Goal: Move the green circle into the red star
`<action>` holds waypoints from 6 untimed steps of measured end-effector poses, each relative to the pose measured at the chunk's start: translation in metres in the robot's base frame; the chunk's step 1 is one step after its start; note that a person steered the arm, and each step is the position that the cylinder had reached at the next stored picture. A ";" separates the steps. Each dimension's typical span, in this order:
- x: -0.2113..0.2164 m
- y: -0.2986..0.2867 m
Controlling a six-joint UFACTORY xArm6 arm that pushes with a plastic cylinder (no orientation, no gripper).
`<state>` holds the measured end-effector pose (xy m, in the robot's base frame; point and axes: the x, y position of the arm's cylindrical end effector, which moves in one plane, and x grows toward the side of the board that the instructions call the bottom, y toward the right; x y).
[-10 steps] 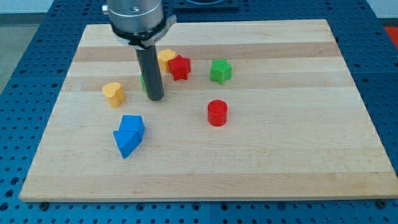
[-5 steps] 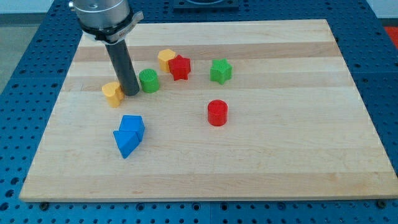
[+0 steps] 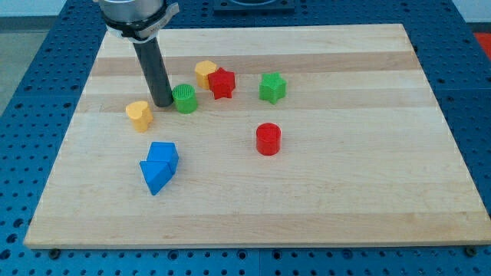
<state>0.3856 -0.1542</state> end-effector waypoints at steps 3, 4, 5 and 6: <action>0.000 0.033; 0.000 0.045; 0.000 0.046; 0.000 0.046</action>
